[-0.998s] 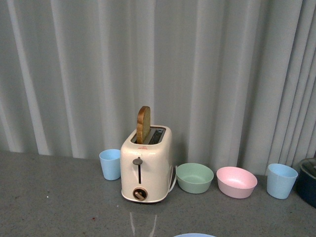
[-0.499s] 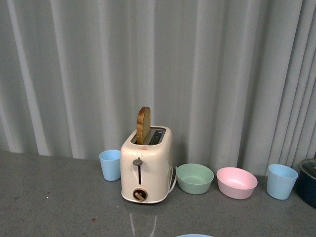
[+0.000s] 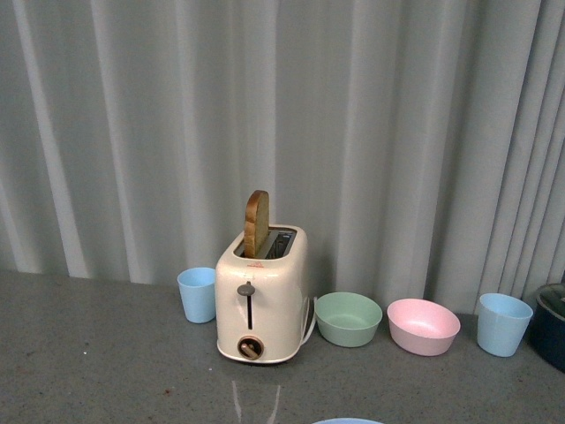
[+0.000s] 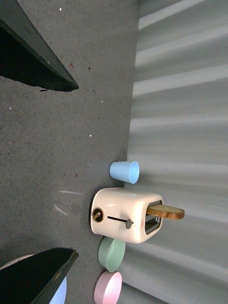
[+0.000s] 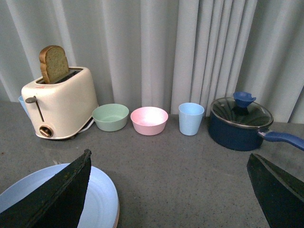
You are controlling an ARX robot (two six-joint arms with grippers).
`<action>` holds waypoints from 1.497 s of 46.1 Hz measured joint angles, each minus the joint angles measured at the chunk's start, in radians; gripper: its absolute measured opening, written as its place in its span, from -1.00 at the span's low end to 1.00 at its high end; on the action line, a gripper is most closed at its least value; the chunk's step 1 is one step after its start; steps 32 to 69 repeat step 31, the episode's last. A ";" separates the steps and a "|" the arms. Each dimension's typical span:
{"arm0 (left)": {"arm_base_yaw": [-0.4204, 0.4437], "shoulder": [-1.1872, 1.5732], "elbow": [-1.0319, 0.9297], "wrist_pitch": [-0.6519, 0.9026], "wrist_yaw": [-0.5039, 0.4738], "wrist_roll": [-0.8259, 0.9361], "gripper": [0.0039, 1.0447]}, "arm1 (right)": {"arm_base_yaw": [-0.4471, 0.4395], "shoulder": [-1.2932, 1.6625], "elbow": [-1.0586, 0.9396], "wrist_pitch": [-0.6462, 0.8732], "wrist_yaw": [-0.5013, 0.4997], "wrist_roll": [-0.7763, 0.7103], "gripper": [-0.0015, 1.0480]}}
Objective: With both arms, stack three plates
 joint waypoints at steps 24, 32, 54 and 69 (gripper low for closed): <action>0.000 0.000 0.000 0.000 0.000 0.000 0.87 | 0.000 0.000 0.000 0.000 0.000 0.000 0.86; 0.000 0.000 0.000 0.000 0.000 0.000 0.87 | 0.000 0.000 0.000 0.000 0.000 0.000 0.86; 0.000 0.000 0.000 0.000 0.000 0.000 0.87 | 0.000 0.000 0.000 0.000 0.000 0.000 0.86; 0.000 0.000 0.000 0.000 0.000 0.000 0.87 | 0.000 0.000 0.000 0.000 0.000 0.000 0.86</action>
